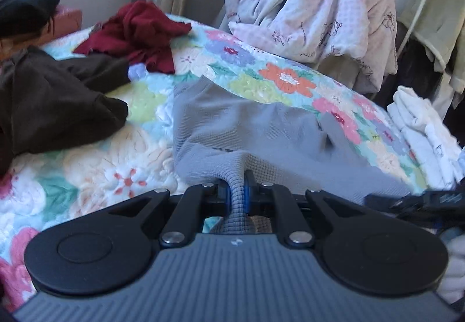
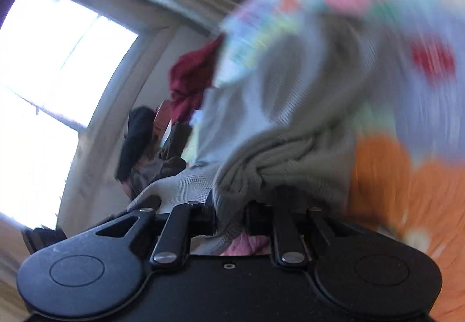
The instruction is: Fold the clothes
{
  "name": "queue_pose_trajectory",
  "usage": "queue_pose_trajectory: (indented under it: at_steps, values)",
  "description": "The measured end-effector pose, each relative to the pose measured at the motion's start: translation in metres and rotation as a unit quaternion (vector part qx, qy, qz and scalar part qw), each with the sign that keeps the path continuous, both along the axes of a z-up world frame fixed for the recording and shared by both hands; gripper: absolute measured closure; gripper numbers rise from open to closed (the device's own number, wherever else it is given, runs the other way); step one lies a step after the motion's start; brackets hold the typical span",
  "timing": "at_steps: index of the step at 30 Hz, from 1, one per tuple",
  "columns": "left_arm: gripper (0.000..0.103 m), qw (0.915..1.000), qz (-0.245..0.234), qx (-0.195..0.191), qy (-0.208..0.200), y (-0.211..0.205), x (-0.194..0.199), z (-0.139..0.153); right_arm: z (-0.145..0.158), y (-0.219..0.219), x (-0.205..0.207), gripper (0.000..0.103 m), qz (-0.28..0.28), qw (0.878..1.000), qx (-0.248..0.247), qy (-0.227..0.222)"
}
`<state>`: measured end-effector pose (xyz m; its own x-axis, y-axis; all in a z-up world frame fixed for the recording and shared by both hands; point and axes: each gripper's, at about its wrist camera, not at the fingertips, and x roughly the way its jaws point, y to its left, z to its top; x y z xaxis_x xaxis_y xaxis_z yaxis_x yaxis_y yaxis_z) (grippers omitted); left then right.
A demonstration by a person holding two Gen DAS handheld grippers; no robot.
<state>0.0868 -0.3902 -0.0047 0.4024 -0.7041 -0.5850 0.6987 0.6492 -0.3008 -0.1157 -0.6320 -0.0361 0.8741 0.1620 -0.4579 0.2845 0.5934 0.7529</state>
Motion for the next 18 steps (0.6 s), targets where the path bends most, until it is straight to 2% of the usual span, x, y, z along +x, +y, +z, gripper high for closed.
queue_pose_trajectory:
  at_steps: [3,7,8,10,12,14,16,18]
  values:
    - [0.095,0.9994,-0.005,0.029,0.016,0.011,-0.004,-0.01,0.004,0.005,0.012,0.082,0.022,0.997,-0.052,0.045]
    - [0.094,0.9943,-0.005,0.084,0.066,0.009,0.001,-0.04,-0.024,0.022,0.027,0.081,0.038,0.989,-0.091,0.112]
    - [0.093,0.9929,-0.003,0.09,0.077,0.009,0.003,-0.045,-0.029,0.025,0.027,0.077,0.038,0.987,-0.098,0.118]
    - [0.091,0.993,0.006,0.083,0.084,0.013,0.006,-0.042,-0.032,0.028,0.021,0.074,0.031,0.987,-0.103,0.124]
    - [0.09,0.9948,0.015,0.068,0.074,0.02,0.004,-0.03,-0.029,0.027,0.008,0.068,0.028,0.988,-0.09,0.12]
    - [0.085,0.9969,0.017,0.068,0.037,0.024,-0.006,-0.011,-0.014,0.028,-0.008,0.062,0.033,0.987,-0.094,0.128]
    - [0.068,0.9977,0.012,0.066,-0.009,0.026,-0.02,0.008,0.004,0.033,-0.028,0.061,0.04,0.985,-0.102,0.132]
    - [0.063,0.9974,-0.007,0.061,-0.036,0.024,-0.032,0.028,0.018,0.035,-0.047,0.059,0.044,0.987,-0.095,0.125]
